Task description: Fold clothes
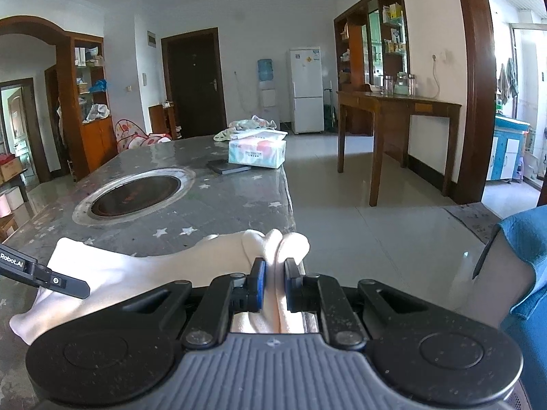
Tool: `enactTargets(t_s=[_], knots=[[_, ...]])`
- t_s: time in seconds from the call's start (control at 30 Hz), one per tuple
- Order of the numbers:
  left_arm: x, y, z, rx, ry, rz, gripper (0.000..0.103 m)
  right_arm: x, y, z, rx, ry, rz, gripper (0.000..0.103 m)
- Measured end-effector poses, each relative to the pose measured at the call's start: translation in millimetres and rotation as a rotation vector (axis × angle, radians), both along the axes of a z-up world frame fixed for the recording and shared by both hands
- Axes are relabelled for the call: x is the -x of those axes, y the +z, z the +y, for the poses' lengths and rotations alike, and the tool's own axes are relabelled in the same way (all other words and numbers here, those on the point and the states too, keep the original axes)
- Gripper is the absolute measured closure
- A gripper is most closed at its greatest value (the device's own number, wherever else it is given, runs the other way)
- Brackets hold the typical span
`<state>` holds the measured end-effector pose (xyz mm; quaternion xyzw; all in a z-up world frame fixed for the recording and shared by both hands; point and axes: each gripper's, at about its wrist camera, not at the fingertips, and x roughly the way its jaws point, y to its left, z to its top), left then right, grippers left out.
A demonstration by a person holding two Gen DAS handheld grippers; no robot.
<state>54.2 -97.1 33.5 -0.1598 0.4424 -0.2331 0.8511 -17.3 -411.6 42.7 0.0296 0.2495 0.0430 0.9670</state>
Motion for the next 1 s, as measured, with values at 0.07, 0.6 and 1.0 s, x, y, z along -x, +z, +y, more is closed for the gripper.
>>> enactTargets(t_s=[0.07, 0.6, 1.0], knots=[[-1, -2, 0, -0.002, 0.002, 0.006, 0.084, -1, -2, -1, -0.001, -0.003, 0.006, 0.093], [-4, -7, 3, -0.050, 0.034, 0.011, 0.073, -2, -8, -4, 0.008, -0.023, 0.027, 0.091], [1, -7, 9, -0.087, 0.064, -0.004, 0.059, 0, -15, 17, 0.026, 0.041, 0.049, 0.068]])
